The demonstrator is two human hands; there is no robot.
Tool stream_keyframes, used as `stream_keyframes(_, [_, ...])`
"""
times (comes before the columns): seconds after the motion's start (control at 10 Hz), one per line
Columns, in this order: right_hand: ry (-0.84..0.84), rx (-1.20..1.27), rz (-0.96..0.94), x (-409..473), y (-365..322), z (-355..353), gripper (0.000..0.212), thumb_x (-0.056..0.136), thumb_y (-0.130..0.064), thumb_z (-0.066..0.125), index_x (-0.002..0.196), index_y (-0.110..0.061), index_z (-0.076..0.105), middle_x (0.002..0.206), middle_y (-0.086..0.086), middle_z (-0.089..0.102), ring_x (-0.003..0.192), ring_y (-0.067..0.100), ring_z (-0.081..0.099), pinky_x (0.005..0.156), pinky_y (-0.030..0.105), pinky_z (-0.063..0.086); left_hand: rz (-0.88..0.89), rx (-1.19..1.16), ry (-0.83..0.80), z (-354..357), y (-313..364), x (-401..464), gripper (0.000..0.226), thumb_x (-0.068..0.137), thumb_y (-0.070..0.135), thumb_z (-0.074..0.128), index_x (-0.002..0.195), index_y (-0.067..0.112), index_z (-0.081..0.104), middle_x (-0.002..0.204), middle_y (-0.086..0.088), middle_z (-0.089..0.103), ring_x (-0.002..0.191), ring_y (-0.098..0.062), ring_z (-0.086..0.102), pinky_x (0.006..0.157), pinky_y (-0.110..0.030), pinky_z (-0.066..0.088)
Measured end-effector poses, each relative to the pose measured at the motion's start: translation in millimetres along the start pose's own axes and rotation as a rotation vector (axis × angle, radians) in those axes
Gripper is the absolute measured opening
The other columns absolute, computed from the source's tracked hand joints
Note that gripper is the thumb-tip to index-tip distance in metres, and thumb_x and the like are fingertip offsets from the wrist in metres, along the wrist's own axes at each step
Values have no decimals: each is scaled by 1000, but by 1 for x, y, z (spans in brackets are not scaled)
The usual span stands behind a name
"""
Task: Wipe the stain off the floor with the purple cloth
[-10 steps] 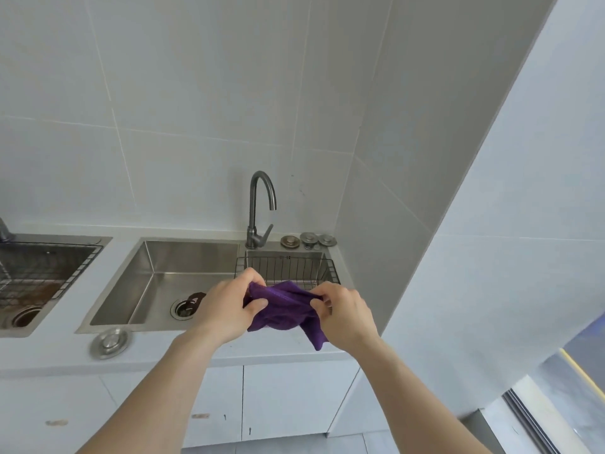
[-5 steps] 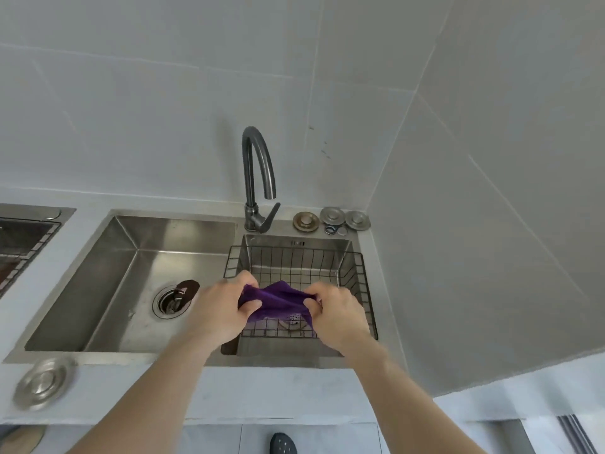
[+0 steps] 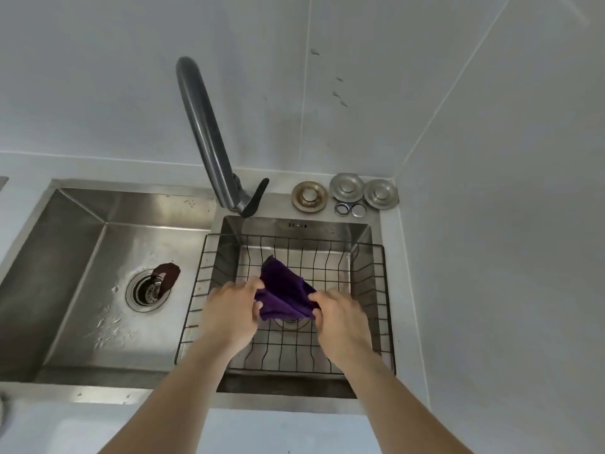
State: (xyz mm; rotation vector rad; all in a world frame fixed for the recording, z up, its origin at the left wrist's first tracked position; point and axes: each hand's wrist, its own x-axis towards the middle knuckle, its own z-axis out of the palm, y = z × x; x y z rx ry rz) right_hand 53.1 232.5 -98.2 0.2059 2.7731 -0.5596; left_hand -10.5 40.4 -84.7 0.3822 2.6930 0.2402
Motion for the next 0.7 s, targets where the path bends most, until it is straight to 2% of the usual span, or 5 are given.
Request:
stream_keyframes(0.1, [-166,-57,-21,-8,11,23,58,103,-32,54,157,-29,35,160,3,42,148,27,37,120,43,37,7,23,-56,22,1,0,64,98,28,53,157,31,27,157,6,45,144,-19,42,120,-38,33])
stream_keyframes(0.2, [-322,-58,-14,-12,20,41,61,106,-41,43,162,-32,18,173,3,13,160,27,9,127,47,19,75,93,-177,35,4,0,71,100,37,50,162,34,14,172,3,17,159,-20,17,130,-40,14])
stream_keyframes(0.3, [-341,-25,11,-12,21,42,57,108,-45,36,161,-33,20,174,2,11,161,26,8,128,49,19,70,99,-274,41,5,-2,68,101,42,47,162,34,16,174,1,9,160,-22,12,130,-41,11])
stream_keyframes(0.5, [-254,1,66,-12,11,16,55,107,-48,36,159,-30,30,170,1,27,157,26,23,126,46,26,70,32,-203,18,0,-16,60,101,44,48,158,33,30,169,7,28,157,-17,23,128,-38,18])
stream_keyframes(0.7, [-191,-38,67,-39,-12,-13,57,107,-52,35,158,-28,32,163,2,38,151,28,33,120,46,36,117,28,-77,-16,-6,-36,56,101,47,46,154,32,36,160,9,40,152,-18,32,127,-39,23])
